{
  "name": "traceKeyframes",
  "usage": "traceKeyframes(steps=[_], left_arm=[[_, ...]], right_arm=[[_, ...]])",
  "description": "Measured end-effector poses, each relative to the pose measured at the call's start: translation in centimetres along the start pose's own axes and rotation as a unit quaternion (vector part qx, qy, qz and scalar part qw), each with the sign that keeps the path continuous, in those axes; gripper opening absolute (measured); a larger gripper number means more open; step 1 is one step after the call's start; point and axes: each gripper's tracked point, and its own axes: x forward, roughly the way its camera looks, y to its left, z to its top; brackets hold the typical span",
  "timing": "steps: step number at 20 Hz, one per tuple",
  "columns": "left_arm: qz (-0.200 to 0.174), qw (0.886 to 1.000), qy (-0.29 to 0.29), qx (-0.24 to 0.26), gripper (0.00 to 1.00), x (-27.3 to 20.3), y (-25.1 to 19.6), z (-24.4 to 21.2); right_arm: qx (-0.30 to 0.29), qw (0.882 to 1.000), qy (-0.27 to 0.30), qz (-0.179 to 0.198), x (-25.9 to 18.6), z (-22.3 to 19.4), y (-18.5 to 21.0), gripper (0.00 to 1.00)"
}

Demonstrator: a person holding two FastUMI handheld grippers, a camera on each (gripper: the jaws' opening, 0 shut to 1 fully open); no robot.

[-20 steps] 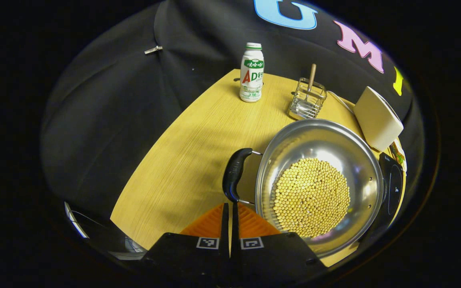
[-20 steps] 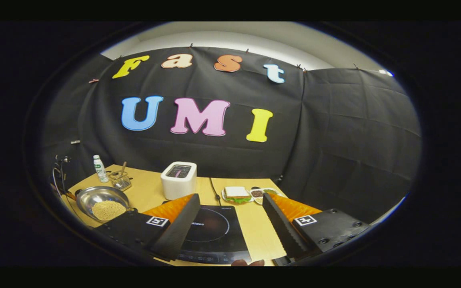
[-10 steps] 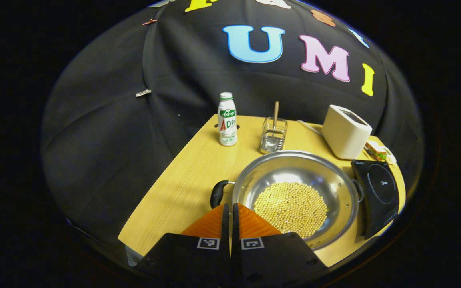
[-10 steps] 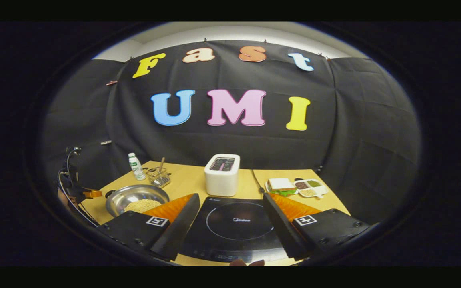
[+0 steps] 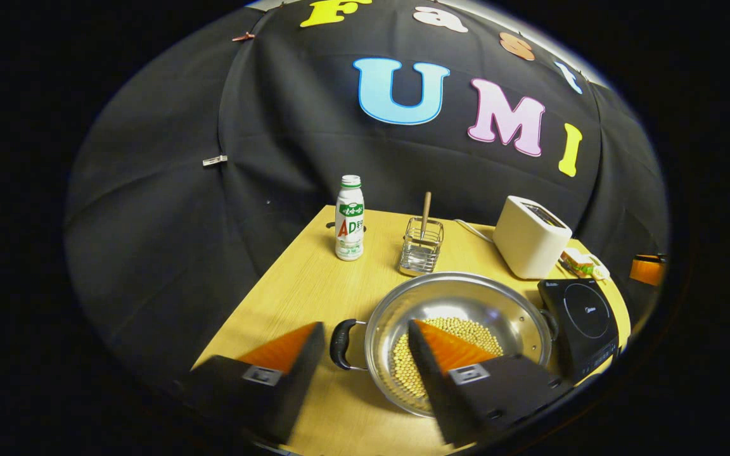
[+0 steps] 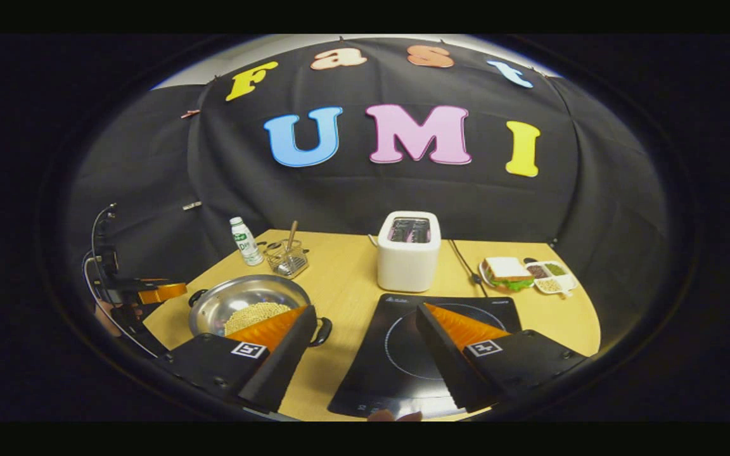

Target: First push the handle of the pot to place it horizontally, then grasp the pot with both hands and set it on the induction cooktop.

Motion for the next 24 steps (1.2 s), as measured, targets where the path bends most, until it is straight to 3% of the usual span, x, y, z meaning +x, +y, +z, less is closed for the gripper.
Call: traceKeyframes(steps=[1, 8, 20, 24], left_arm=[[-0.001, 1.000, 0.006, -0.003, 0.98, 0.4, 0.1, -0.2], [-0.007, 0.996, 0.085, -0.008, 0.94, 4.1, 0.7, -3.4], [-0.016, 0.991, 0.129, 0.032, 0.83, 7.3, 0.1, -4.4], [-0.009, 0.989, 0.140, 0.051, 0.75, 7.5, 0.2, -5.5]], right_arm=[[0.002, 1.000, 0.010, 0.003, 0.8, -0.3, 0.5, 0.98], [0.024, 0.994, 0.104, 0.012, 5.0, -5.8, 2.9, 0.99], [0.013, 0.978, 0.206, 0.021, 11.4, -12.6, 6.6, 1.00], [0.020, 0.975, 0.220, 0.020, 12.8, -13.8, 6.9, 0.86]])
